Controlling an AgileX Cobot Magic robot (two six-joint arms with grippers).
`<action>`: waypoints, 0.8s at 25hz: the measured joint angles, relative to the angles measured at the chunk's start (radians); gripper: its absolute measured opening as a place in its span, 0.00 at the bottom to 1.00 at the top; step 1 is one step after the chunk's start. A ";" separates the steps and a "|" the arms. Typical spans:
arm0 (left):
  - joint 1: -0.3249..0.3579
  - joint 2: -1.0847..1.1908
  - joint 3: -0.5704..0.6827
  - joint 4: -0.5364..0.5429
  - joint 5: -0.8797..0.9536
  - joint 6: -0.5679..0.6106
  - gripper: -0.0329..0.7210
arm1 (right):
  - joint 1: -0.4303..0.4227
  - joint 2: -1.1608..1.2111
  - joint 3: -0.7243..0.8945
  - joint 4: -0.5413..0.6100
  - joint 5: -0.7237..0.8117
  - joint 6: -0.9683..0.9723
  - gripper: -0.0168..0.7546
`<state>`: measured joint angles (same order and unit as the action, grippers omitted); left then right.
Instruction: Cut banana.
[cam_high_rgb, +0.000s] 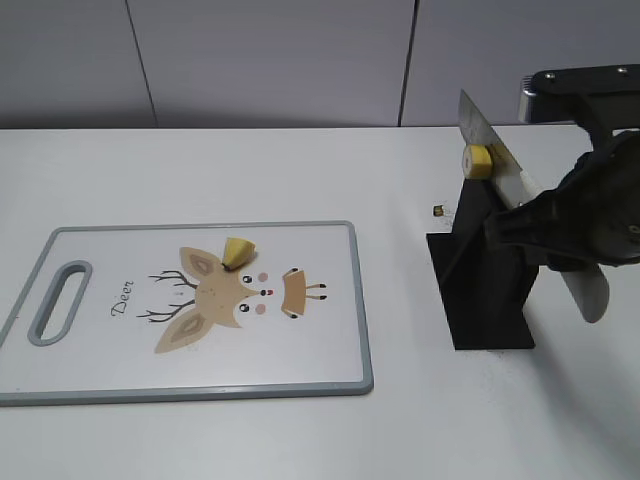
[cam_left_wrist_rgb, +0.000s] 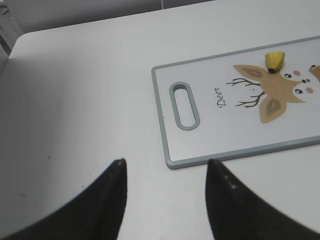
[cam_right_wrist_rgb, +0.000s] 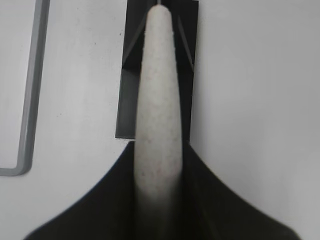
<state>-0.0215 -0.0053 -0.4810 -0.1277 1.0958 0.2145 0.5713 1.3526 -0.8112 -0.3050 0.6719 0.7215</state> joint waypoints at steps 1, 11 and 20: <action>0.000 0.000 0.000 0.000 0.000 0.000 0.70 | 0.000 0.007 0.000 -0.002 -0.004 0.006 0.23; 0.000 0.000 0.000 0.000 0.000 0.000 0.70 | 0.000 0.005 0.000 -0.008 -0.020 0.068 0.23; 0.000 0.000 0.000 0.000 0.000 0.000 0.70 | 0.000 -0.033 0.000 -0.016 0.001 0.073 0.23</action>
<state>-0.0215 -0.0053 -0.4810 -0.1277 1.0958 0.2144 0.5713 1.3197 -0.8112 -0.3208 0.6725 0.7942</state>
